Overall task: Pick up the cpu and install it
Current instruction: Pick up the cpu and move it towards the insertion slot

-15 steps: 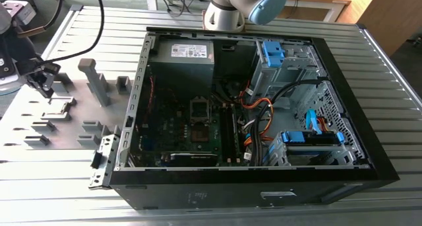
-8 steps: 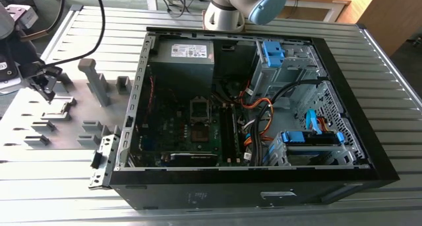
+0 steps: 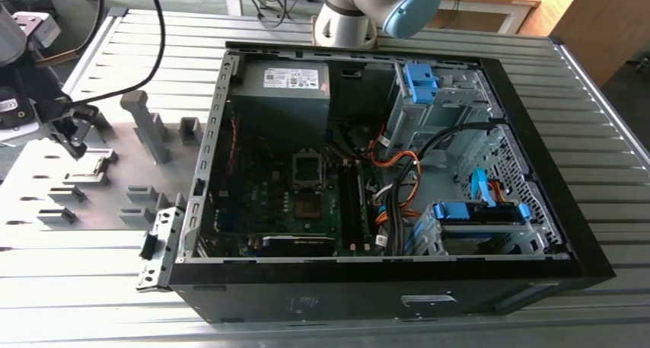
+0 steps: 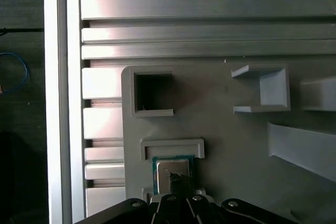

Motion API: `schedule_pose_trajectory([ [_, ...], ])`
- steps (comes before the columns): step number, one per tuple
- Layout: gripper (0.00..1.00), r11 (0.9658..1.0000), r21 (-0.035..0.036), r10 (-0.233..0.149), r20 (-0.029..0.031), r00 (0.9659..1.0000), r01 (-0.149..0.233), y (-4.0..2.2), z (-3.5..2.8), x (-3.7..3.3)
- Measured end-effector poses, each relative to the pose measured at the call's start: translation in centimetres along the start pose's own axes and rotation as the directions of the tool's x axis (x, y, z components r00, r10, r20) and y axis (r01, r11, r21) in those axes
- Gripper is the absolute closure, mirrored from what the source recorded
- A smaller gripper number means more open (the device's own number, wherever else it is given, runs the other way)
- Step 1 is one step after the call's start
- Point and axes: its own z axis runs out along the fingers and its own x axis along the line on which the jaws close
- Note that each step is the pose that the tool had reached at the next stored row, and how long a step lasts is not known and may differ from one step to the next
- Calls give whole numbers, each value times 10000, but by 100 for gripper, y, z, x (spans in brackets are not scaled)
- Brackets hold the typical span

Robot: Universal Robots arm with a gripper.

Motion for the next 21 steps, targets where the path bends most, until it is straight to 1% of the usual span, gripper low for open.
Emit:
schedule_pose_trajectory([
  [7,89,10000,-5,-88,1,10000,88,-1,51,1],
  [19,89,9999,-5,-103,0,9999,103,-1,55,1],
  [20,89,9999,-5,-102,0,9999,102,-1,55,1],
  [21,84,9999,-5,-103,0,9999,103,-1,55,1],
])
